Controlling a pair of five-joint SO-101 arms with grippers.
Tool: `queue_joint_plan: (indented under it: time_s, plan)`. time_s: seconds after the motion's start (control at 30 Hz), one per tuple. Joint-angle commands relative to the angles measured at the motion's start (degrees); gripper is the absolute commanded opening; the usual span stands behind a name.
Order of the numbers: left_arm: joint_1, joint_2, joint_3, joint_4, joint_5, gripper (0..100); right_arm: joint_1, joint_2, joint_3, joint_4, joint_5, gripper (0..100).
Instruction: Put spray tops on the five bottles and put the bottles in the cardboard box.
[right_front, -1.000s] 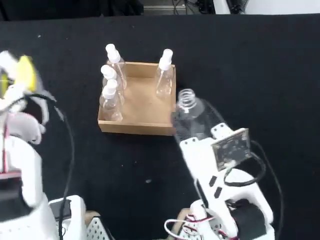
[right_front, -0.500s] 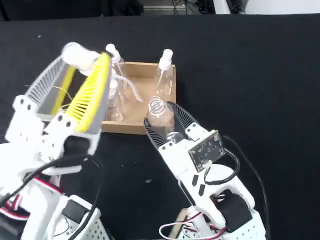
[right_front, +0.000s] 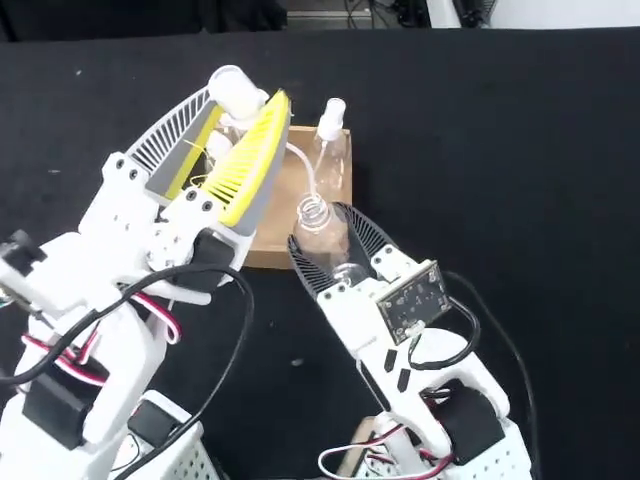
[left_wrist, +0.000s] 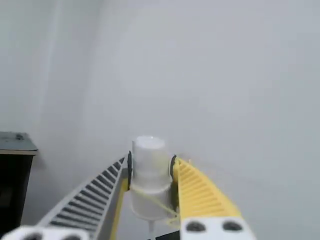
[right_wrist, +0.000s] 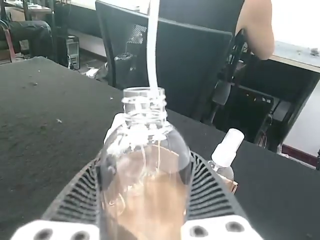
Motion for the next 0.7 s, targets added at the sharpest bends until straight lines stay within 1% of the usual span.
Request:
queue_joint_plan:
  time_s: [0.0, 0.17, 0.3, 0.5, 0.6, 0.67]
  plan:
    - [0.5, 0.3, 0.5, -0.7, 0.2, 3, -0.7, -0.5, -0.7, -1.7, -0.4, 1.0]
    - [0.9, -0.1, 7.7, -1.1, 0.2, 3, -0.4, -0.5, -3.1, -1.6, -5.9, 1.0]
    - [1.8, -0.1, 11.7, -0.8, 0.5, 3, -0.5, -0.5, -2.8, -1.7, -6.0, 1.1]
    - [9.0, -0.1, 13.9, -0.7, 0.3, 3, -0.6, -0.5, -2.5, -1.7, -6.0, 1.1]
    - [8.9, -0.1, 15.6, -0.7, 0.3, 3, -0.4, -0.5, -2.5, -1.6, -6.0, 1.1]
    - [7.1, -0.1, 16.7, -0.6, 0.3, 3, -0.4, -0.5, -2.5, -1.5, -6.0, 1.1]
